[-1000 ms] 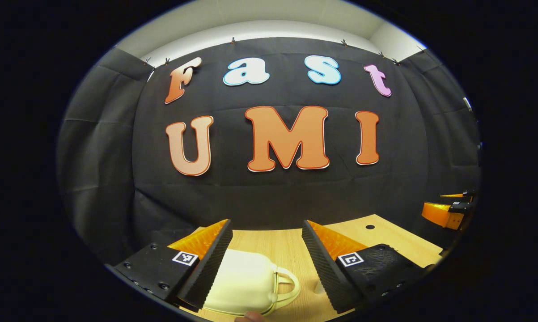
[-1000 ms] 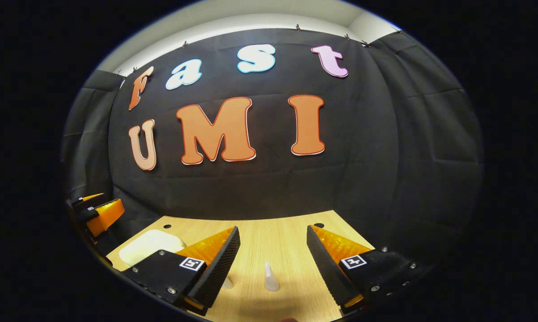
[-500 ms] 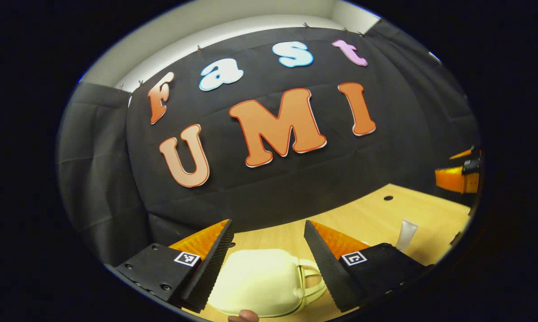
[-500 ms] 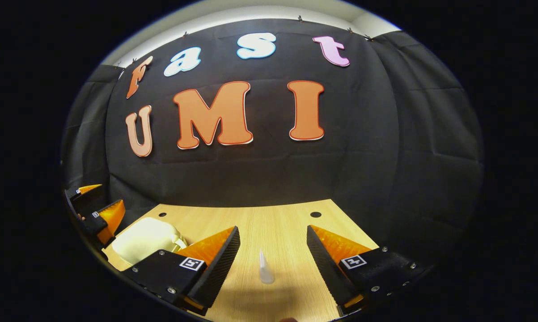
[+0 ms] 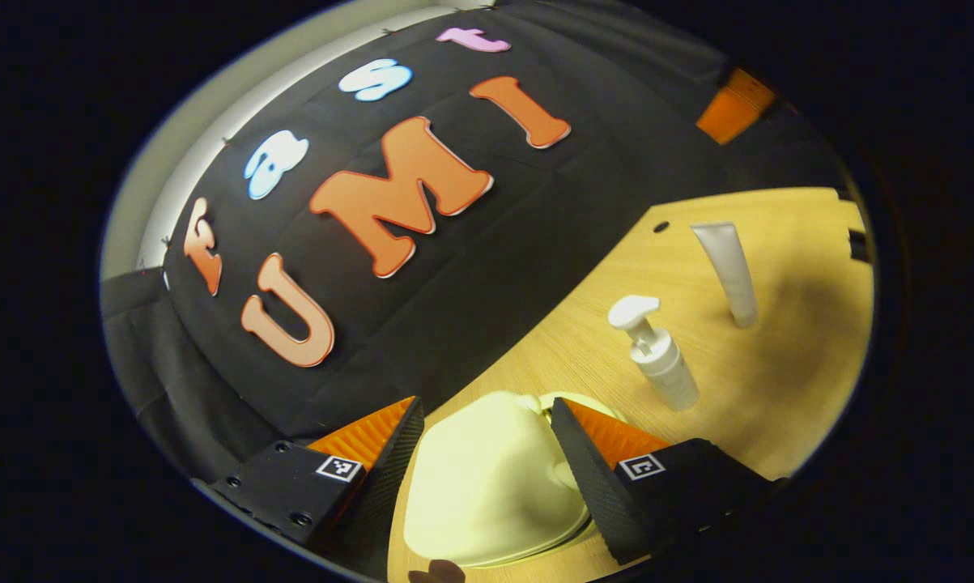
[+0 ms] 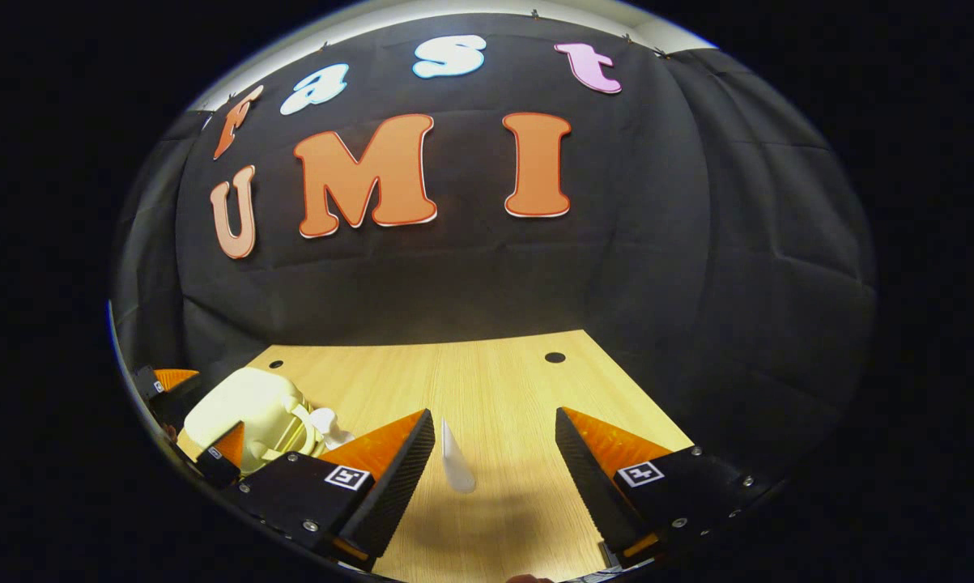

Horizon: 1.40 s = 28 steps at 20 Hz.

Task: First open the suitcase, pack the skin care products into it, and then close the suitcase.

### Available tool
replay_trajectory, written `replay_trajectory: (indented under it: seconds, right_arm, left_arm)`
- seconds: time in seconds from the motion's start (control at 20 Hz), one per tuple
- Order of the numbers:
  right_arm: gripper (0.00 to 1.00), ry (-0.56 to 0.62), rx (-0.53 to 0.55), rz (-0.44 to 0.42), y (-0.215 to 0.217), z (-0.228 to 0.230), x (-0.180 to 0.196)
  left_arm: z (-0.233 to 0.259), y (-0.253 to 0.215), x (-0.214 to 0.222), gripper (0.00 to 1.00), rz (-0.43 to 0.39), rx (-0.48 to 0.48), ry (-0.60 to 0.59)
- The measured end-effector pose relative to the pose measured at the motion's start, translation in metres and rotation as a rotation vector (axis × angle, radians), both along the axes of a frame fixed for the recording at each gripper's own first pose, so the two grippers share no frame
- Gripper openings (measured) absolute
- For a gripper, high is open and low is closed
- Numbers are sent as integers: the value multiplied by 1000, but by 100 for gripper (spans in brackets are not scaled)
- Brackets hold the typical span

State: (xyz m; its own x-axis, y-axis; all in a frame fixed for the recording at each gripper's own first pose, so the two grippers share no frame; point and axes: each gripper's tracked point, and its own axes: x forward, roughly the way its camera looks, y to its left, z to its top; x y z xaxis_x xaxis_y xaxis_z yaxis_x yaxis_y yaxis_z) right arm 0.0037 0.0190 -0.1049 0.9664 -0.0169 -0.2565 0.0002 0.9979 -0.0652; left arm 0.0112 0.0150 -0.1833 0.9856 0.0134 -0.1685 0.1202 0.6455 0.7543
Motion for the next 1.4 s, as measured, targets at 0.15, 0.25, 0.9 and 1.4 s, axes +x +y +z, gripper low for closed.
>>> replay_trajectory:
  seconds: [0.15,0.25,0.9,1.4]
  right_arm:
    - [95,31,1,-11,-3,-11,1]
    - [96,50,3,-25,-10,-18,1]
    - [95,117,56,-113,-44,-49,4]
    - [95,105,74,-172,-64,-48,-10]
  left_arm:
    - [-33,-5,7,98,-14,89,57]
    - [-48,-11,10,98,-35,148,72]
    - [-97,-13,35,98,-35,346,203]
    - [-133,-11,49,39,1,429,330]
